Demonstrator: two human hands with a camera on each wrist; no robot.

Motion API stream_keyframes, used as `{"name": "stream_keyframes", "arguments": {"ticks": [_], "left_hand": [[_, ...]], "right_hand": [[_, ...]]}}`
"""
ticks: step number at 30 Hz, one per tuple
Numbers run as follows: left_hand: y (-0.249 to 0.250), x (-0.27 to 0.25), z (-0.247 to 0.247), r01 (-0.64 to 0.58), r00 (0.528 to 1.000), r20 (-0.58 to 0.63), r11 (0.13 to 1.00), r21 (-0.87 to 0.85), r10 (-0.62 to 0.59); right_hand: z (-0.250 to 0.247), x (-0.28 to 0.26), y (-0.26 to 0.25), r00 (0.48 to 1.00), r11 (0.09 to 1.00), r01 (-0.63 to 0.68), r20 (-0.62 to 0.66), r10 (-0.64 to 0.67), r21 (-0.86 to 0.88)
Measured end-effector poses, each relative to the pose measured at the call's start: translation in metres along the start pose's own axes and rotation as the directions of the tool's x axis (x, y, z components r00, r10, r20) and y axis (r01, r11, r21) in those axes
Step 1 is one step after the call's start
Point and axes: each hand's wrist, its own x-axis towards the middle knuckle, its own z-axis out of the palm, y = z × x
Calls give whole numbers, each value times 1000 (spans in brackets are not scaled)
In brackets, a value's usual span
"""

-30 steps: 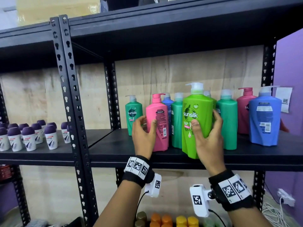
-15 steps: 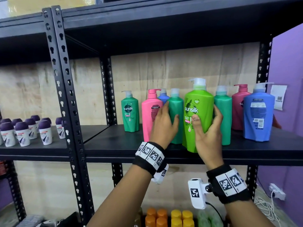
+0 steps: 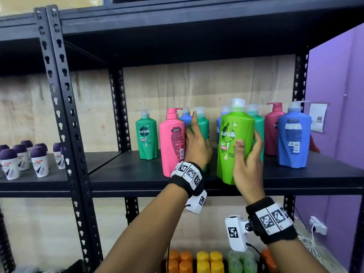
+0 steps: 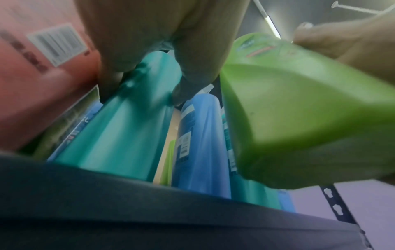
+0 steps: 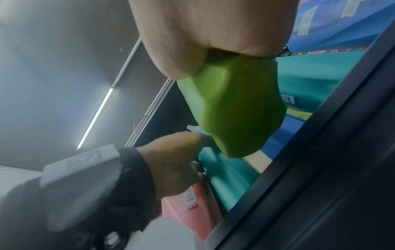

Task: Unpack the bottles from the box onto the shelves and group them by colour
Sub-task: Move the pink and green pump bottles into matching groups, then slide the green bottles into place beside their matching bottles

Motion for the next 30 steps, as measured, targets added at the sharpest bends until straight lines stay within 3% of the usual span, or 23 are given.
{"name": "stream_keyframes", "arguments": {"ticks": [7,14,18,24,30], "left_hand": [[9,-29,-22,-59,991,-119,998,-33,55],[4,-54,-46,-129,953,-282,991,-44,111],[1,-58,-49,-158,924,-358,987,-41,133],[-4,-62,-48,-144,905,-409,989,-36,117],[-6,-63,-48,-114,932,-357,988,-109,68]], "right_hand": [[6,-5,1,999,1000,-2,48,3,-25],[28,-14,-1,991,999,40,125,-37,-16],[41,-15,-4,984,987,42,176,-15,-153],[45,0,-15,975,952,82,223,-15,-294],[47,33,-30,929,878,97,360,90,-469]]}}
